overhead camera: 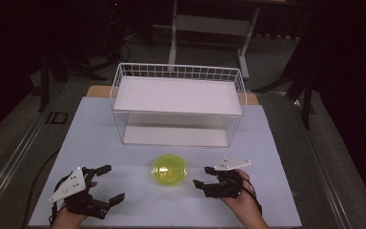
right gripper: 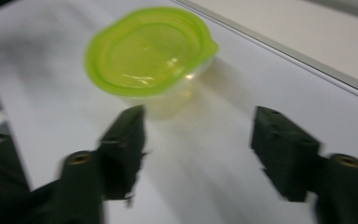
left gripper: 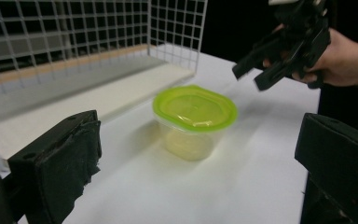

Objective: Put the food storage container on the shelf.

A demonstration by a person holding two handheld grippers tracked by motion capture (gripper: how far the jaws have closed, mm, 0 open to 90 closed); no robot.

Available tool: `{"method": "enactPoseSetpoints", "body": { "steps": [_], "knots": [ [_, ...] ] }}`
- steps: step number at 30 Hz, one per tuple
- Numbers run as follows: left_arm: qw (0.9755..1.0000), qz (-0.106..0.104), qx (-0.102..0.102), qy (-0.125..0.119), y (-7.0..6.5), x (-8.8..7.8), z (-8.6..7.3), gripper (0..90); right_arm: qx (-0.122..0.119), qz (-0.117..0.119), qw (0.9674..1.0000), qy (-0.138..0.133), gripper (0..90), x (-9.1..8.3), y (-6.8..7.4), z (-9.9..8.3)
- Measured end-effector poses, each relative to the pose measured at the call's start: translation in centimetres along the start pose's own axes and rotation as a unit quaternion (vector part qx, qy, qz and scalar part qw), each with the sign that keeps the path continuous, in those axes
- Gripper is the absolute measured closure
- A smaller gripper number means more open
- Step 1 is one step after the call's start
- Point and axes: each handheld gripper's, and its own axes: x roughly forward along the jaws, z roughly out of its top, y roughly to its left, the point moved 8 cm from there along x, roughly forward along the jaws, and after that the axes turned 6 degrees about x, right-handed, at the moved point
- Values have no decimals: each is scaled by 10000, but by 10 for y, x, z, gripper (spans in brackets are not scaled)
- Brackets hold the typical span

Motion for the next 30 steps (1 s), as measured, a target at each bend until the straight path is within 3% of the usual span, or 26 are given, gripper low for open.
{"method": "enactPoseSetpoints", "body": {
  "steps": [1, 2, 5, 10, 15, 22, 26, 30],
  "knots": [
    [9999, -79, -28, 61, -2, 2, 0, 12, -48, 9, 10000, -48, 285, -2, 2, 1],
    [9998, -154, -33, 118, -4, 4, 0, 12, -96, 96, 9998, -114, 218, -6, 8, 2],
    [9992, -317, -41, 249, -10, 8, 2, 12, -127, 140, 9996, -226, 174, -11, 14, 5],
    [9986, -413, -116, 295, -13, 12, 12, 12, -227, 231, 9986, -426, 141, -18, 22, 13],
    [9977, -470, -248, 415, -9, 16, 21, 12, -283, -5, 9972, -691, 157, -21, 24, 26],
    [9968, -499, -439, 435, 3, 28, 35, 11, -464, -231, 9966, -636, 180, -18, 25, 37],
    [9963, -481, -479, 526, 8, 39, 38, 10, -431, -278, 9962, -699, 181, -15, 21, 42],
    [9953, -449, -492, 704, 10, 53, 36, 11, -224, -281, 9968, -711, 171, -10, 17, 46]
  ]
}}
